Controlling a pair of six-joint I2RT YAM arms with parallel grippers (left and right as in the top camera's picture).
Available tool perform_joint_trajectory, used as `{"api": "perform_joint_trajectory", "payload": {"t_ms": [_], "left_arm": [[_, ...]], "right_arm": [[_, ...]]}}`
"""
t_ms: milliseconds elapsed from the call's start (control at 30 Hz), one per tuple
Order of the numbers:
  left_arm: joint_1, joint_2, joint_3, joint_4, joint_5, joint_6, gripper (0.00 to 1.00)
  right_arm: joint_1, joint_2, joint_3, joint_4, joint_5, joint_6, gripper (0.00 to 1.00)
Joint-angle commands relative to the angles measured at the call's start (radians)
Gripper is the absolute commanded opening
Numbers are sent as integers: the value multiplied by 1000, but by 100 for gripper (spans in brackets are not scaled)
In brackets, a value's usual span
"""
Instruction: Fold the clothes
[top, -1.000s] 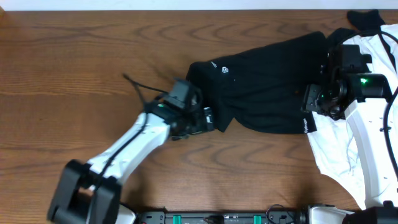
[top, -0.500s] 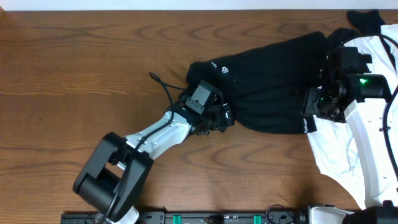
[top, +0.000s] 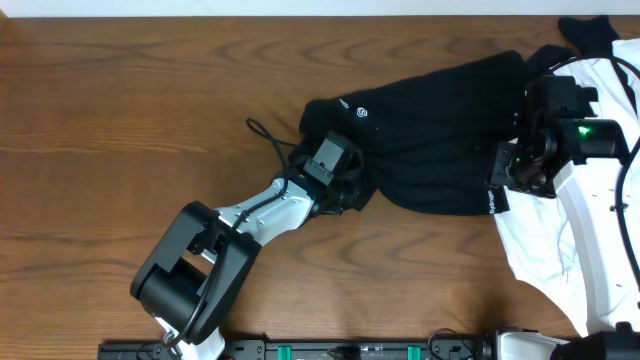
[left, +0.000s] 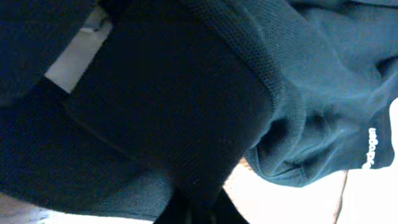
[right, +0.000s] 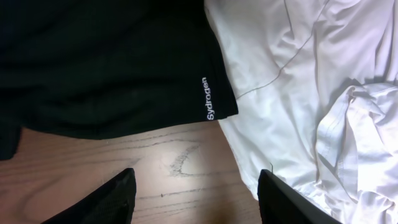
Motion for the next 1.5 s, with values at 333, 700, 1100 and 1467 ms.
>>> {"api": "perform_joint_trajectory", "payload": {"t_ms": [333, 700, 1100, 1467], "left_arm": [[156, -208, 3, -393, -199, 223, 6], [643, -589, 3, -633, -429, 468, 6], [813, -576, 2, -784, -277, 462, 72], [729, -576, -87, -1002, -169, 413, 73]], "right_arm": [[-5, 3, -2, -7, -3, -11, 61], [-2, 3, -2, -18, -83, -94, 62], [-2, 3, -2, -35, -87, -116, 63], [-3, 3, -2, -19, -87, -123, 64]]}}
